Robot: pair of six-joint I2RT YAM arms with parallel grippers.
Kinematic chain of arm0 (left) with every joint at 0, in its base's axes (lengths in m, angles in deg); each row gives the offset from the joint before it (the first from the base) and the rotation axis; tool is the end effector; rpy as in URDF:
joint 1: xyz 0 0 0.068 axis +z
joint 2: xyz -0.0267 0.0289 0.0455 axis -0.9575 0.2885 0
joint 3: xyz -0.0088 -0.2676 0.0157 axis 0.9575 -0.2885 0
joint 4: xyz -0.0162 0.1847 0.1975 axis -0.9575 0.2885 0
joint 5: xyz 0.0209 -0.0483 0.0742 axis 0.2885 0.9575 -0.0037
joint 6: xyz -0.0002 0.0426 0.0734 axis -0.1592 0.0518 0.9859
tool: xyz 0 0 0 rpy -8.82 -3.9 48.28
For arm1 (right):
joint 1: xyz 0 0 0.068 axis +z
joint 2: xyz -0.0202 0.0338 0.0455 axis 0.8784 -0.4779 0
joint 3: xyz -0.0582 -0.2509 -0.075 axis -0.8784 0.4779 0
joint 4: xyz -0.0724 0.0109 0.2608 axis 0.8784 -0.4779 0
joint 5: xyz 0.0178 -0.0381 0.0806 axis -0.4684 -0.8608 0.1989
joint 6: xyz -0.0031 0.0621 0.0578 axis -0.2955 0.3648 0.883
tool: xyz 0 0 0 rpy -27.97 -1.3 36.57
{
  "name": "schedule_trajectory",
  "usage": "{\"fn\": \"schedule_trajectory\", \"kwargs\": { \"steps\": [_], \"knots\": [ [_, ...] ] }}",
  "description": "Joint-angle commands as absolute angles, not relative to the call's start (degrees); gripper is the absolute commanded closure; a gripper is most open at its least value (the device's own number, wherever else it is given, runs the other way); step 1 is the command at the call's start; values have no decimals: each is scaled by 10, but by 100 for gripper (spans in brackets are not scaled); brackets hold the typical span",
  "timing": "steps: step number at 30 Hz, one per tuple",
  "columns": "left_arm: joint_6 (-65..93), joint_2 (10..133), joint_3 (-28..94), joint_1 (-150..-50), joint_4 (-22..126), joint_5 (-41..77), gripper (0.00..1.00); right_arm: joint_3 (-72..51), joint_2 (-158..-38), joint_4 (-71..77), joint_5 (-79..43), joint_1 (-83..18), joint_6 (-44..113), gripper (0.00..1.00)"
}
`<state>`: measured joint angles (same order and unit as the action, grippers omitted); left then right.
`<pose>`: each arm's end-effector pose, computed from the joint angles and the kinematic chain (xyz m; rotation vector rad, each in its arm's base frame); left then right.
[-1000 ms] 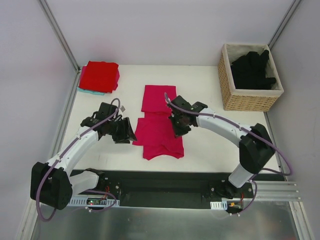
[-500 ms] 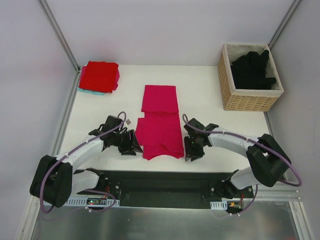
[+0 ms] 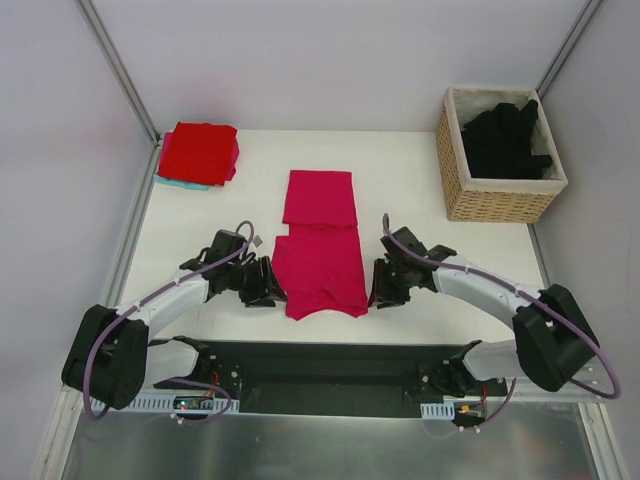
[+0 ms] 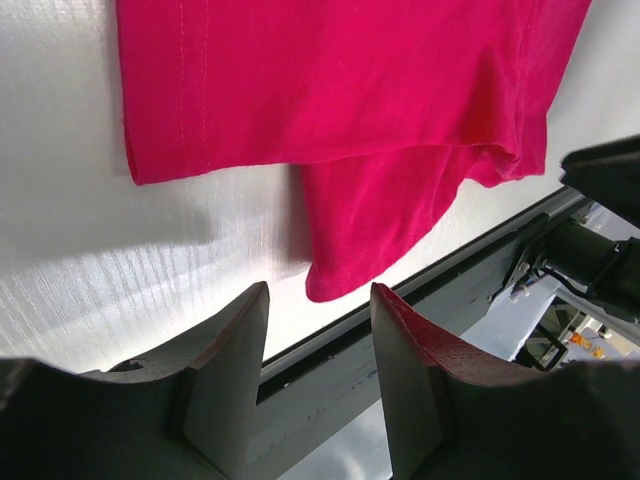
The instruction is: Fold and stack the t-shirts
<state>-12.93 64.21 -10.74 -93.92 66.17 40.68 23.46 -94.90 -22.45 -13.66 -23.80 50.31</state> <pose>0.2139 -0.1219 0.1306 -0.1457 2.6151 -1.0801 0.2091 0.1812 0.1352 -0.4366 2.7323 0.5946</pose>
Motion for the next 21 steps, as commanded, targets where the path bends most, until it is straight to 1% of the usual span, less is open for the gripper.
{"fn": "schedule_trajectory", "kwargs": {
  "steps": [1, 5, 12, 16, 21],
  "knots": [
    [-129, 658, -94, -946, 648, 411, 56, 222, -871, -297, -134, -244, 498, 67],
    [-124, 678, -77, -946, 648, 412, 56, 264, -827, -293, -134, -260, 511, 65],
    [-118, 708, -62, -950, 636, 414, 56, 303, -819, -245, -88, -323, 508, 62],
    [-112, 722, -56, -951, 634, 418, 57, 329, -832, -176, -41, -355, 523, 61],
    [-103, 728, -48, -951, 634, 420, 57, 321, -876, -109, 8, -361, 536, 61]
  ]
}}
